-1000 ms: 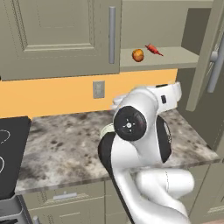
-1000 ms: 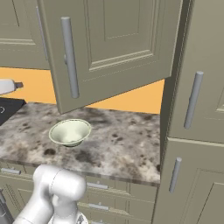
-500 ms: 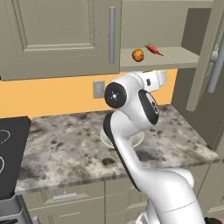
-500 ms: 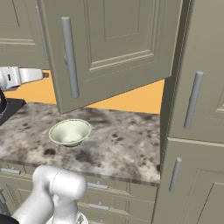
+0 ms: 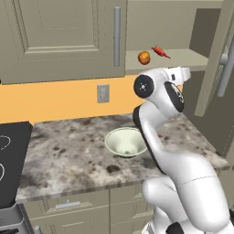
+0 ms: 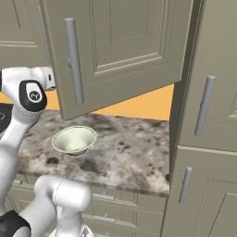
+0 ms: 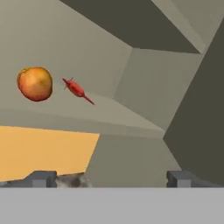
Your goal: Open the cabinet. Pick the pear and peach from the cabinet and place them into the bowl. Then close the cabinet.
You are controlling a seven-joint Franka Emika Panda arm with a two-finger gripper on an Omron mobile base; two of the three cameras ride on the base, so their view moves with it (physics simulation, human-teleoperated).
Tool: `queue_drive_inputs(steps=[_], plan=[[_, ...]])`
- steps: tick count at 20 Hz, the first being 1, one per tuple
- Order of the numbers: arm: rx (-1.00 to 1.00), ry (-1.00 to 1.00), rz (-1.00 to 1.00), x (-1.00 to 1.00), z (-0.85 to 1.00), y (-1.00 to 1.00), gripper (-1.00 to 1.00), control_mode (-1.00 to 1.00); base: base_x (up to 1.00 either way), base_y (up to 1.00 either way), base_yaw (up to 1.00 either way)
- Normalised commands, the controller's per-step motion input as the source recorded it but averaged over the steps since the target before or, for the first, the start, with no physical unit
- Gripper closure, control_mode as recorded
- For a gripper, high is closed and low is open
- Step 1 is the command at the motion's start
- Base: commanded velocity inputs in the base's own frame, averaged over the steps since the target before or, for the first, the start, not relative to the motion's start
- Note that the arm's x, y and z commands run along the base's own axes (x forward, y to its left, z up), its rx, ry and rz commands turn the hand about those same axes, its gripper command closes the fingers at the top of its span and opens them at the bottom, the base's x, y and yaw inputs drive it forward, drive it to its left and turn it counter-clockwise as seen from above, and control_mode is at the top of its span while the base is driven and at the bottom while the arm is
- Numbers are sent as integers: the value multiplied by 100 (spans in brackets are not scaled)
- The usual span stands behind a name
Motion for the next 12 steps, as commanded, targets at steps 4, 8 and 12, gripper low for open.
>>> queue_drive_inputs(steps=[4, 8, 12], plan=[[6, -2, -14, -4, 0, -100, -100, -100, 0, 0, 0], [12, -6, -15, -21, 2, -100, -100, -100, 0, 0, 0], [11, -17, -19, -49, 13, -92, -100, -100, 0, 0, 0]])
